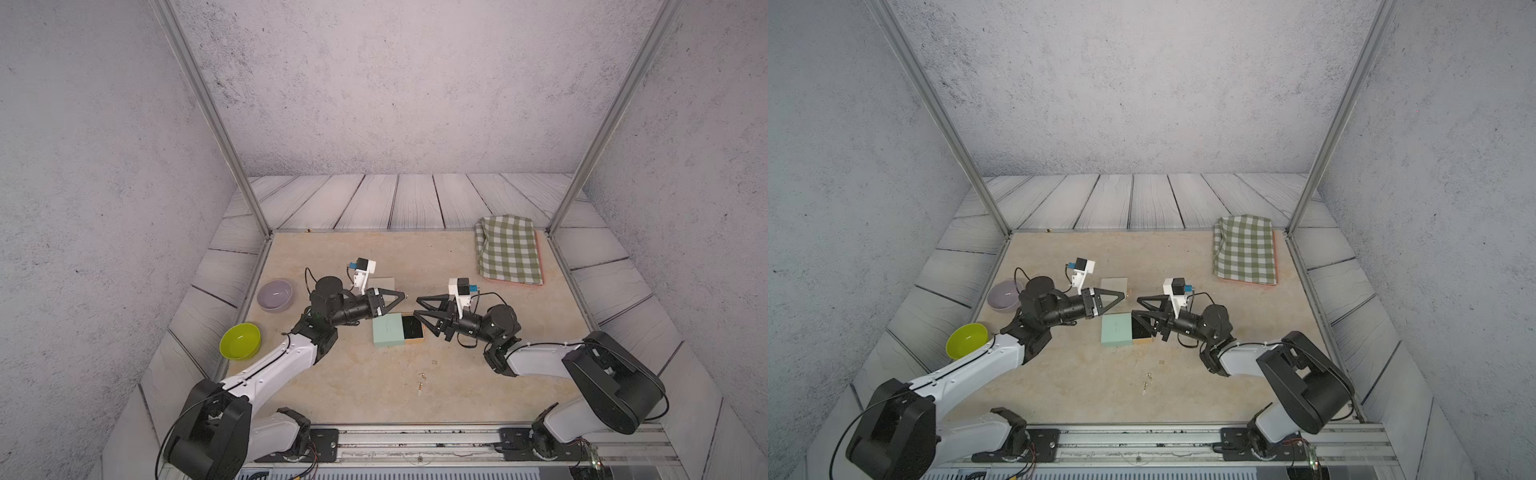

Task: Place the earrings into the drawer-style jewelry box
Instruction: Pick up the earring from the center of the board.

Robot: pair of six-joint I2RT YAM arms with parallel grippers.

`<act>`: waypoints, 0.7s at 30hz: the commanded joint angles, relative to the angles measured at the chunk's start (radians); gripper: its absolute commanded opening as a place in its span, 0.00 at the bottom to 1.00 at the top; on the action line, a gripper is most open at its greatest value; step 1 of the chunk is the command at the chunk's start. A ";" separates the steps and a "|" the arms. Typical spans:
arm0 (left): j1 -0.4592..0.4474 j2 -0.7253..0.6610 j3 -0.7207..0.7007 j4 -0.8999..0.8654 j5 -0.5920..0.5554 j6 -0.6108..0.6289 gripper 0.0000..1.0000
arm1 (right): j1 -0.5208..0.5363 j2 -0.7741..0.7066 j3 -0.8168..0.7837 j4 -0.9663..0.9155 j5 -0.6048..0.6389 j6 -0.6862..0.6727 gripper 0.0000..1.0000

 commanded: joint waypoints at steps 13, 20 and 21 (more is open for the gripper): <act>-0.017 -0.008 -0.003 -0.009 -0.001 0.039 0.00 | 0.008 0.100 0.114 0.032 -0.015 0.012 0.43; -0.021 0.010 0.010 -0.006 0.003 0.041 0.00 | 0.014 0.112 0.118 0.032 -0.024 0.019 0.37; -0.020 0.012 0.010 -0.007 0.004 0.041 0.00 | 0.014 0.112 0.118 0.033 -0.025 0.018 0.36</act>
